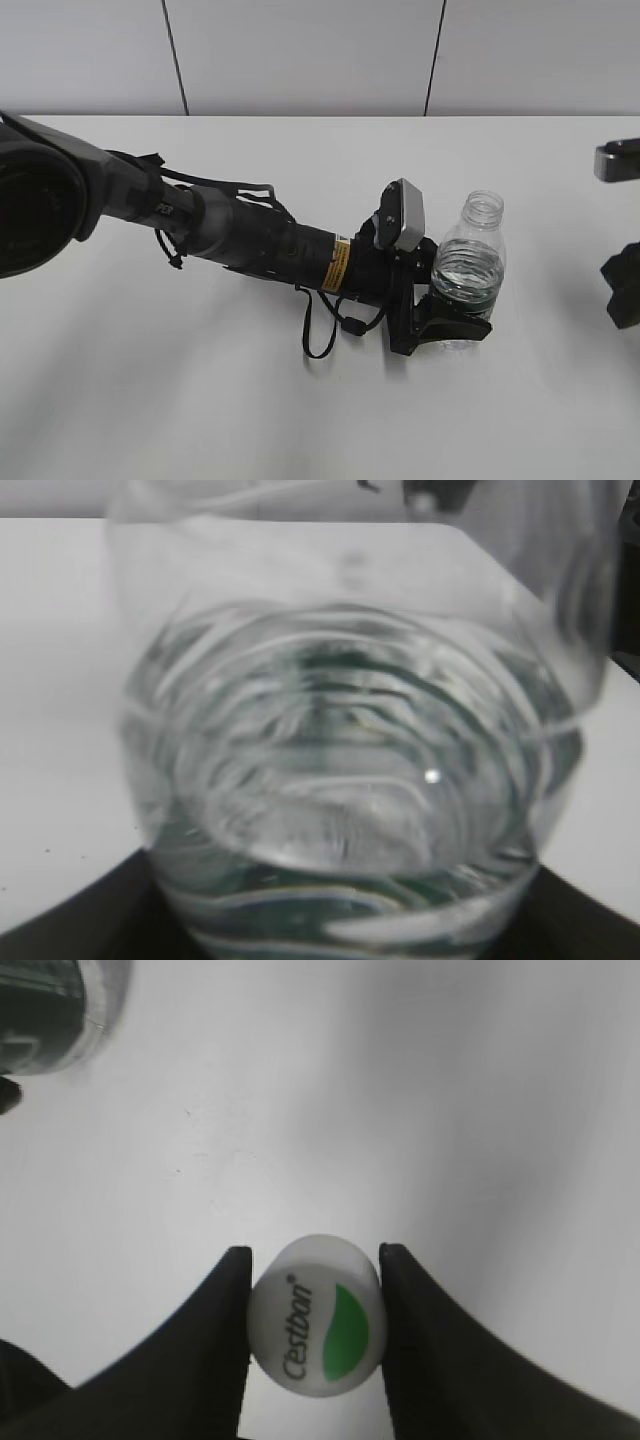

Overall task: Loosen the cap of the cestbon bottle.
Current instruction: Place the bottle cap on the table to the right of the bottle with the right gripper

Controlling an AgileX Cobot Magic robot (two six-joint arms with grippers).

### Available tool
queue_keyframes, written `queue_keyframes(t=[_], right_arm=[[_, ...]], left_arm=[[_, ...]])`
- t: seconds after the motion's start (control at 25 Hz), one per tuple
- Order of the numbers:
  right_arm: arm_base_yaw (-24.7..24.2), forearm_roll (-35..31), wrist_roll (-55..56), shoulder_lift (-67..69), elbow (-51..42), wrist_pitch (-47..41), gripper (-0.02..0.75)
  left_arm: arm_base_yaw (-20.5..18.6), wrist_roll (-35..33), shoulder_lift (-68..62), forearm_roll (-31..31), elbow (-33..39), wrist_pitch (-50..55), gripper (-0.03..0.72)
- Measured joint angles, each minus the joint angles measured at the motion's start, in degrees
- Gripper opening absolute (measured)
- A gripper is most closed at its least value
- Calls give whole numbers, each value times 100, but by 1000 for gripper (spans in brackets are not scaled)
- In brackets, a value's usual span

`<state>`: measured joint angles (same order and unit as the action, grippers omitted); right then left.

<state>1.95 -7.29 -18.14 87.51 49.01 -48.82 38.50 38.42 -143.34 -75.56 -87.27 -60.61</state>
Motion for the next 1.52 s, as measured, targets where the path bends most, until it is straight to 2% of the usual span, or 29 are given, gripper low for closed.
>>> queue_keyframes(t=[0.2,0.48,0.84,1.28,1.52], right_arm=[[-131,14,404,0,-944,1240,297],[-138,14,762,198,-1150,1985,297],[-138,-13,784,868,-1150,2472,297],[-138,-36,790,1143,-1157,2624,297],[-138,-44,790,1143,-1157,2630,354]], left_arm=[[0,0,0,0,0,0,499],[0,0,0,-5,0,-6,499],[0,0,0,-5,0,-6,499],[0,0,0,-5,0,-6,499],[0,0,0,-5,0,-1,499]])
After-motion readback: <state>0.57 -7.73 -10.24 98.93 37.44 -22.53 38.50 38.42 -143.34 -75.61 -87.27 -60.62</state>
